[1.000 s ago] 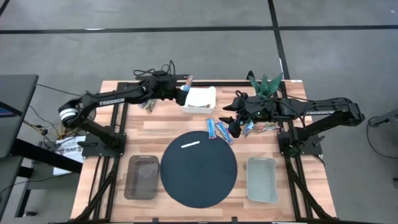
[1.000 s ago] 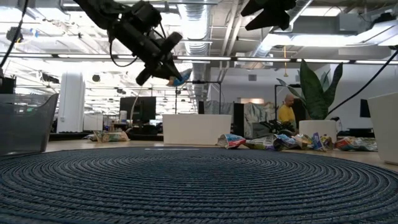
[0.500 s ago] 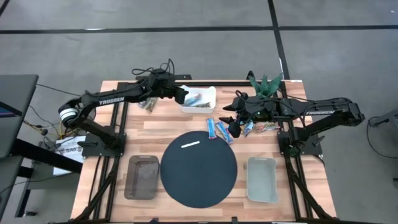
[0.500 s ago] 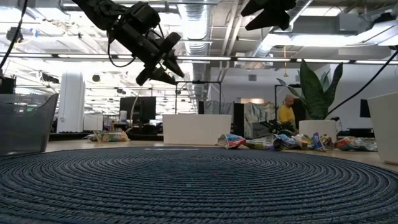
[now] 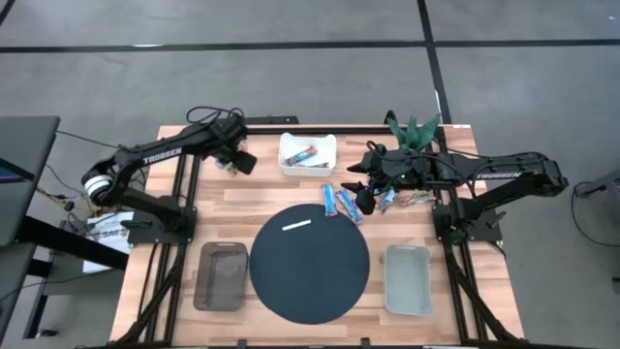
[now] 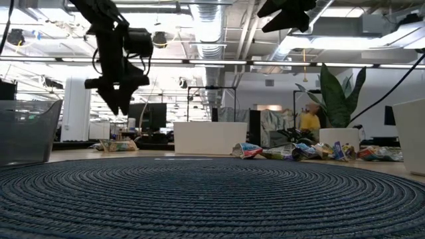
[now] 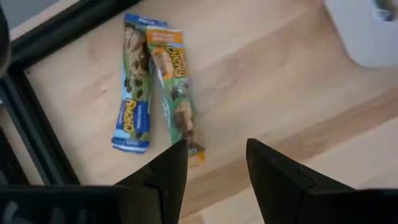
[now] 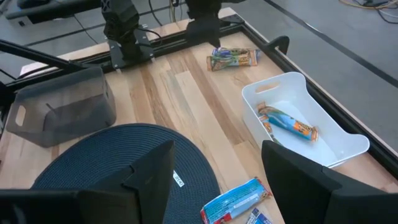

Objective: Pick and place Granola Bars by type
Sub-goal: Put the yellow granola bar into the white bin

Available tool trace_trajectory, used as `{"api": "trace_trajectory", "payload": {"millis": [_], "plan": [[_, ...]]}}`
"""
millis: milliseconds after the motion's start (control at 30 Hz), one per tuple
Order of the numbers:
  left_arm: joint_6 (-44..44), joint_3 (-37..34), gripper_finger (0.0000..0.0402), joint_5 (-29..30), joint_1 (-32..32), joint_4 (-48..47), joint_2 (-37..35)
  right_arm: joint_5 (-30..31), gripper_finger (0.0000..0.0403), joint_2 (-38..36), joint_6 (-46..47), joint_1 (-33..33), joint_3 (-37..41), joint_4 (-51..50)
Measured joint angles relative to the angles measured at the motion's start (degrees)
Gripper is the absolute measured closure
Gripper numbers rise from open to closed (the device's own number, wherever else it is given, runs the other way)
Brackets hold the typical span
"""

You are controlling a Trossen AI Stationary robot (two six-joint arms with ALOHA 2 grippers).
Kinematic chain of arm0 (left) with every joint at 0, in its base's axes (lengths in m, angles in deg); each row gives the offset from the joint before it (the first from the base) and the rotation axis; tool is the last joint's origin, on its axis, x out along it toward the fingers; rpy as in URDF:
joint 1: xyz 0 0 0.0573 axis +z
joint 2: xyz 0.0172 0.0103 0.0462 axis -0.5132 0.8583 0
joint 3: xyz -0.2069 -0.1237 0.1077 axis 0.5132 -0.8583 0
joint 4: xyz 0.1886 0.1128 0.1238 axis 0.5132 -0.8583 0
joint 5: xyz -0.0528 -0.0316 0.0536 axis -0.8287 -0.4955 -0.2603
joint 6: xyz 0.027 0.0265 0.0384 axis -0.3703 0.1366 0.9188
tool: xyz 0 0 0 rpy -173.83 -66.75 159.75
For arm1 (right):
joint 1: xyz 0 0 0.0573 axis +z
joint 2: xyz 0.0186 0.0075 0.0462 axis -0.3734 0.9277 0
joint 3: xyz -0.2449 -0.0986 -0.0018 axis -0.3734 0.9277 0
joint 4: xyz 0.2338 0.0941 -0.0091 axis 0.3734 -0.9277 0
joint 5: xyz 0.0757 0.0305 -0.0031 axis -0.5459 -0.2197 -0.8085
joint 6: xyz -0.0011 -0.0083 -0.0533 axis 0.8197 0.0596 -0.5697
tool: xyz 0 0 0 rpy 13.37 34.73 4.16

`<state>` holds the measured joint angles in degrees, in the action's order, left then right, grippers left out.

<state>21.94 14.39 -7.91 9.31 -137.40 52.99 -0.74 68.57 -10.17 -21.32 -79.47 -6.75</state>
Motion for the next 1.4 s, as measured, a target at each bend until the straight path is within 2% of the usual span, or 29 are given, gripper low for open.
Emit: {"api": "trace_trajectory", "payload": {"millis": [200,567,800,967,1100,1233,1400], "plan": [[-0.9,-3.7,0.0246,-0.7,2.3,4.3,-0.1,0.0,0.0171,0.0,0.0,0.0,0.0,0.0],[-2.5,-15.8,0.0246,-4.3,5.3,14.7,-0.1,0.0,0.0171,0.0,0.0,0.0,0.0,0.0],[-2.6,-16.9,0.0246,-2.1,5.4,18.7,0.9,0.0,0.0171,0.0,0.4,0.0,0.0,0.0],[-2.8,-16.9,0.0246,-5.3,5.6,19.2,6.4,0.0,0.0171,0.0,1.4,0.0,0.0,0.0],[-4.0,-16.5,0.0249,-5.7,5.6,19.3,8.8,0.0,0.0171,0.0,1.5,0.0,0.0,0.1],[-3.4,-15.1,0.0283,-5.7,5.6,18.6,8.4,0.0,0.0171,0.0,1.5,0.0,0.0,0.1],[-0.7,-12.4,0.0373,-5.0,5.9,19.8,7.3,0.1,0.0171,0.0,1.5,0.0,0.0,0.1]]}}
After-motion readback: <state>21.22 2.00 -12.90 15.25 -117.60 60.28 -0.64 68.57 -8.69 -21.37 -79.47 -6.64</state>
